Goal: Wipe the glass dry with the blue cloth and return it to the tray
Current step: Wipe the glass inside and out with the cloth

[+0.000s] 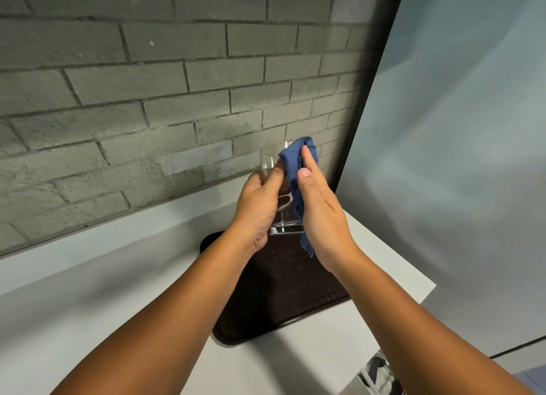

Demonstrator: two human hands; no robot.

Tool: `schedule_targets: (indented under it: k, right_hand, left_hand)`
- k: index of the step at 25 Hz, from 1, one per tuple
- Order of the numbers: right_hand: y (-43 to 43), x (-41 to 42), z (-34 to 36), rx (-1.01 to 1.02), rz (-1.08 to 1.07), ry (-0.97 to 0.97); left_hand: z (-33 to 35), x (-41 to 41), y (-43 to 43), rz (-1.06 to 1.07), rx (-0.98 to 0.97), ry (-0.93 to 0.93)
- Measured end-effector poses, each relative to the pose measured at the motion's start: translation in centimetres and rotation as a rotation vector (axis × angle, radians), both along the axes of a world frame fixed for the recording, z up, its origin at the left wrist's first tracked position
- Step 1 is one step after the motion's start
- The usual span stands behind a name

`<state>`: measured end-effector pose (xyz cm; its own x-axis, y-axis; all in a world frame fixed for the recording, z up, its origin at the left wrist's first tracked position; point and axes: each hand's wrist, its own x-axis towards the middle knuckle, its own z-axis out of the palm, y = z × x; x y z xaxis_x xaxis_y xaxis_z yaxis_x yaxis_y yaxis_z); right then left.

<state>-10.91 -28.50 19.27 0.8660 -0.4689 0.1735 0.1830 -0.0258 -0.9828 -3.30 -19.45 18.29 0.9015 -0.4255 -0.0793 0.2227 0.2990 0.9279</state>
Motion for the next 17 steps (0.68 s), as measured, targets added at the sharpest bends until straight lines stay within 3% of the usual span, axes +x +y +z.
schedule_targets:
  k: [4,8,11,17]
  right_hand:
    - [-0.1,-0.1,0.6,0.200,0.019,0.046]
    - [0.6,-0.8,0.5,0.017,0.011,0.038]
    - [0.0,-0.6,0.6,0.241,-0.001,0.088]
    - [-0.2,-0.9,-0.6,-0.109,-0.050,0.018]
  left_hand:
    - [0.0,-0.3,0.2,-0.009,0.007,-0.018]
    - [0.1,-0.3,0.4,-0.008,-0.037,0.011]
    - [0.1,-0.7,0.1,-0.016,0.012,-0.019]
    - [-0.4,-0.5,-0.1,0.023,0.204,-0.117]
